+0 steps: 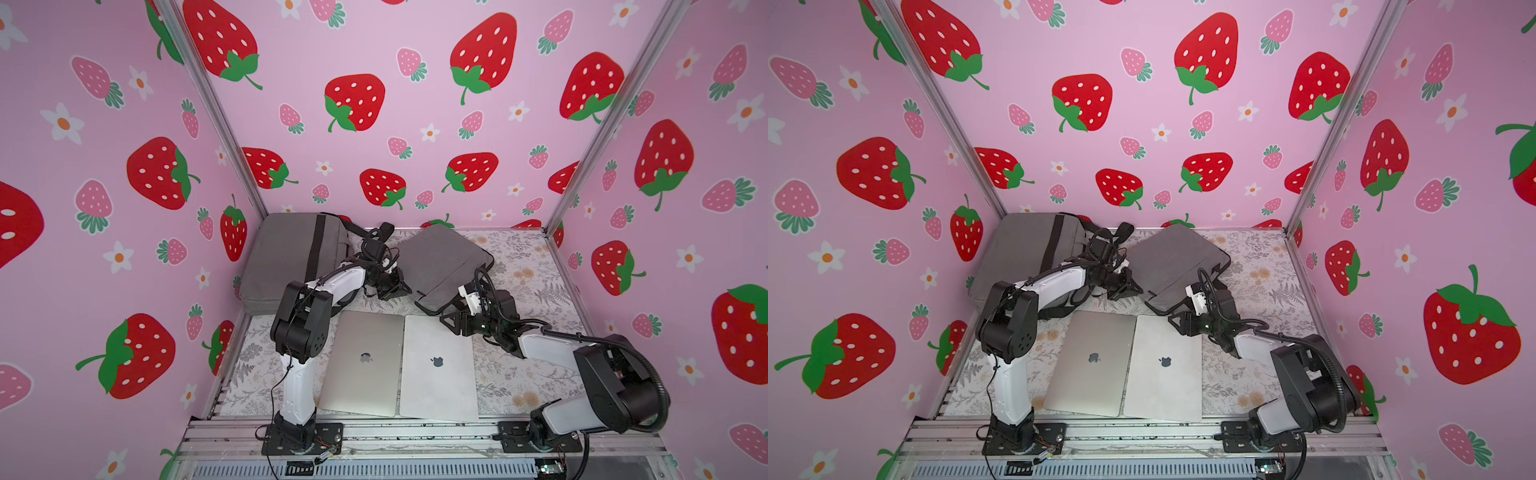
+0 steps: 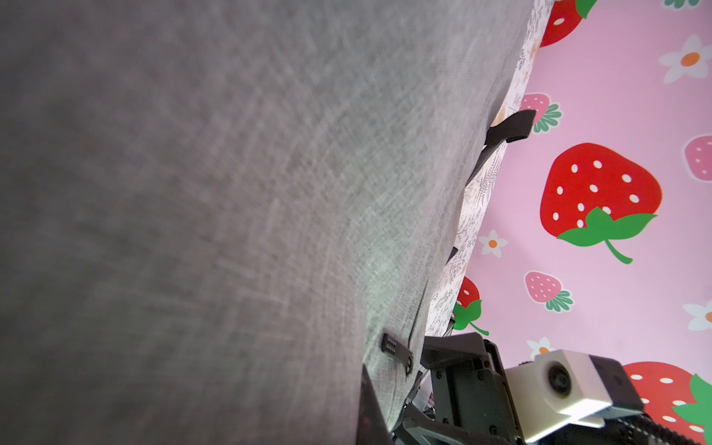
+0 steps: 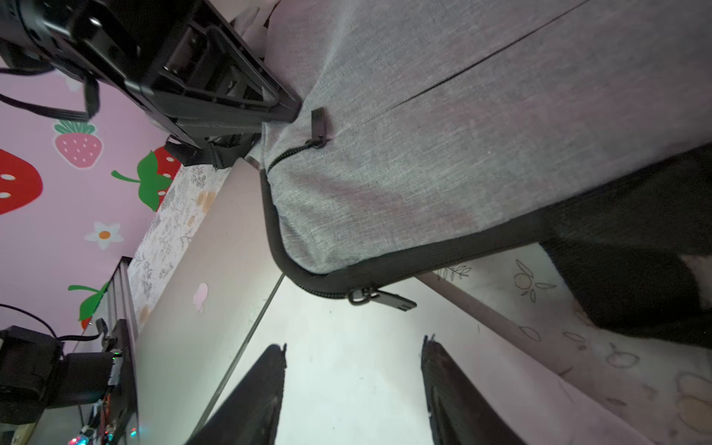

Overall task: Open the zippered laptop bag and take out the laptop
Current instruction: Unzip the zipper on the zippered laptop bag.

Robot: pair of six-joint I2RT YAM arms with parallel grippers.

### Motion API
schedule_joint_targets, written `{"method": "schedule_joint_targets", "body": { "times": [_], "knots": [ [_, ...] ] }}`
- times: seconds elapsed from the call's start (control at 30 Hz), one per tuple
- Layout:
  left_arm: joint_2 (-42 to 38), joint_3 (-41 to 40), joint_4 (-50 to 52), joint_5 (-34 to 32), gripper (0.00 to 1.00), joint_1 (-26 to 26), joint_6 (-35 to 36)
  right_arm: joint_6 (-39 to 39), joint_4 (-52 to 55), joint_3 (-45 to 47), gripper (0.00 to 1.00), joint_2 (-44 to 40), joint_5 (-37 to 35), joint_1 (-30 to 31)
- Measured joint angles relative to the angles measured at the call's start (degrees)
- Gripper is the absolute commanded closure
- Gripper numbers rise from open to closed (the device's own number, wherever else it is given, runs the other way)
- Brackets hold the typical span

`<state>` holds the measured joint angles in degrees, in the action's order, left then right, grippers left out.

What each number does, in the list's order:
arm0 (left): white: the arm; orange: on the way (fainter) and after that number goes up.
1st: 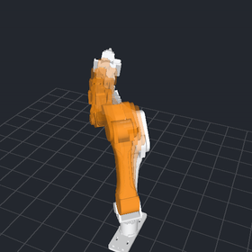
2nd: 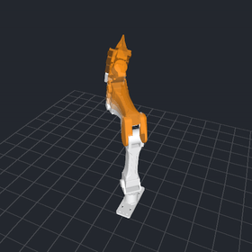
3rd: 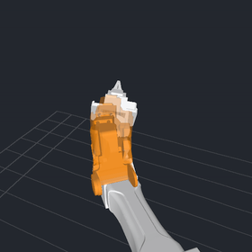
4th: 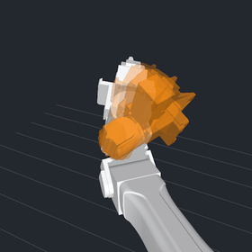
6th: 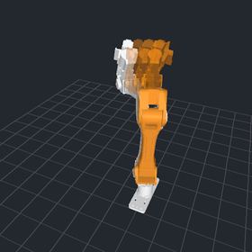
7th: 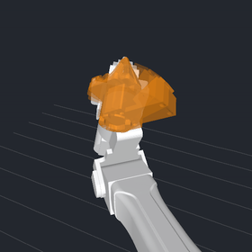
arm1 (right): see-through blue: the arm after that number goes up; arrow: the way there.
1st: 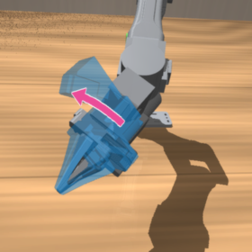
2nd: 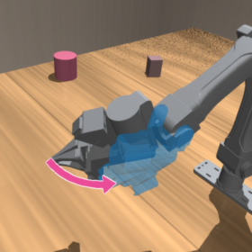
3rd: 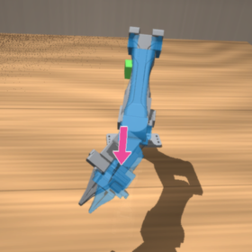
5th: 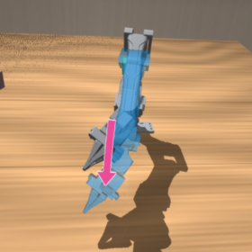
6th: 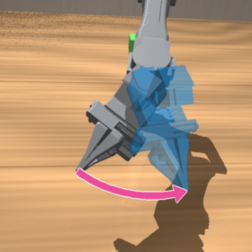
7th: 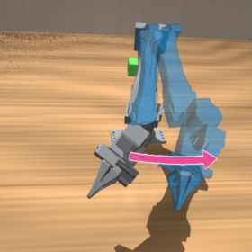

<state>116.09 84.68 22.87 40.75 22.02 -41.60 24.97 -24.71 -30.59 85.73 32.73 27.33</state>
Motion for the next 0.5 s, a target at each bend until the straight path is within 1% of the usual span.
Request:
{"method": "schedule_joint_targets", "body": {
  "times": [0.23,0.5],
  "knots": [
    [0.0,0.2,1.4,0.4,1.0,-0.2,1.1,-5.2,0.8,-5.9,0.39,6.4,3.3,0.0],
    [0.0,1.0,2.7,0.4,1.0,-1.1,1.6,-8.0,2.8,-10.4,0.4,11.3,9.2,-0.1]
  ]
}}
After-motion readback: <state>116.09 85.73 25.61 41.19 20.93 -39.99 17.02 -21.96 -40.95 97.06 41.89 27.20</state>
